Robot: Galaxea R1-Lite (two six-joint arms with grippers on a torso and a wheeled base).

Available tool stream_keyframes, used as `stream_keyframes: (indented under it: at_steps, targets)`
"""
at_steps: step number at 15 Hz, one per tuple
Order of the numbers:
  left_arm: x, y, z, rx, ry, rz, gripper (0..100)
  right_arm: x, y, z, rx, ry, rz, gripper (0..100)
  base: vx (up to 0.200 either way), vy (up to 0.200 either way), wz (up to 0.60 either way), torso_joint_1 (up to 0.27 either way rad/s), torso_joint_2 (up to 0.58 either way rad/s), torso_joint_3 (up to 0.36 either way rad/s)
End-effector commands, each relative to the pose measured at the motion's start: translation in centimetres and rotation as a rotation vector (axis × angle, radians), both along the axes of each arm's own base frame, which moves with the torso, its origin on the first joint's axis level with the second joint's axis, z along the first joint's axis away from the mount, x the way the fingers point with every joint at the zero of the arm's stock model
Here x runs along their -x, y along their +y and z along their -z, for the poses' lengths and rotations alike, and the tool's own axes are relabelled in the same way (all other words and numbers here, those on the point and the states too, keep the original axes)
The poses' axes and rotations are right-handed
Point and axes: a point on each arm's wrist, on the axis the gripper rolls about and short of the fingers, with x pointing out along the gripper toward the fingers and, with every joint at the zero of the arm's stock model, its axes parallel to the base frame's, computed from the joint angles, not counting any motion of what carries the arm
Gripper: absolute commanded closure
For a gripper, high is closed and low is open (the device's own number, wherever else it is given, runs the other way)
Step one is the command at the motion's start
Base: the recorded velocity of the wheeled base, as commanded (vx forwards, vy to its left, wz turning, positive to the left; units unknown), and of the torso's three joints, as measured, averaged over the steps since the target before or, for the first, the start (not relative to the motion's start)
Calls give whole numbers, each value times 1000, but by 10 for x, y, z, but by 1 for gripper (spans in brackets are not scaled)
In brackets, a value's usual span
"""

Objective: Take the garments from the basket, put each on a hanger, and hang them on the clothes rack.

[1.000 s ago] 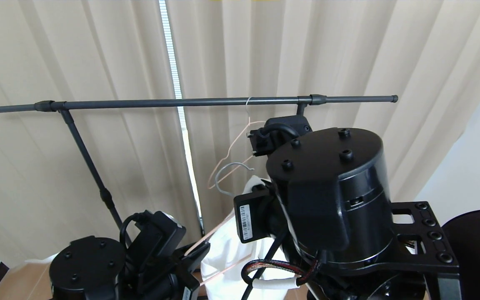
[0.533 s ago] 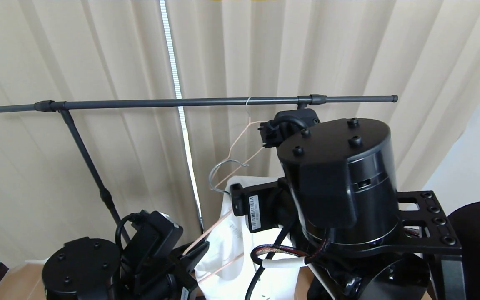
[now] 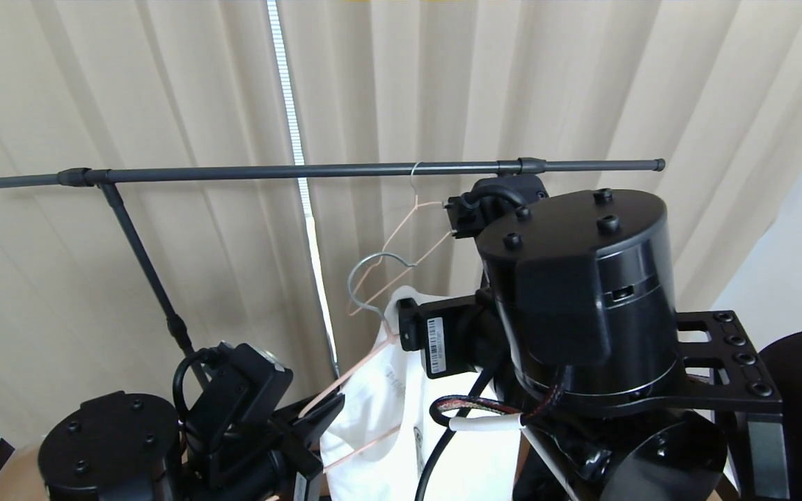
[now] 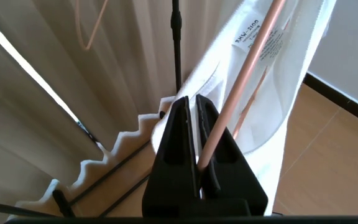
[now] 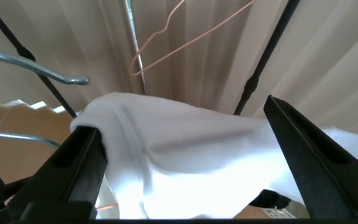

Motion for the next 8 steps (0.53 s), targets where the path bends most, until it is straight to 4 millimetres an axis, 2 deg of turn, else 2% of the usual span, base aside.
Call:
stream_keyframes:
  at_steps: [1,8]
  targets:
    - [-2,1,-1,5,-5,-10,100,4,-1,-1,7,-2,-13,0,0,0,0,0,0,0]
    - [-7,4,-2,9,-7,-38,100,13,-1,-2,15,-5,-42,0,0,0,0,0,0,0]
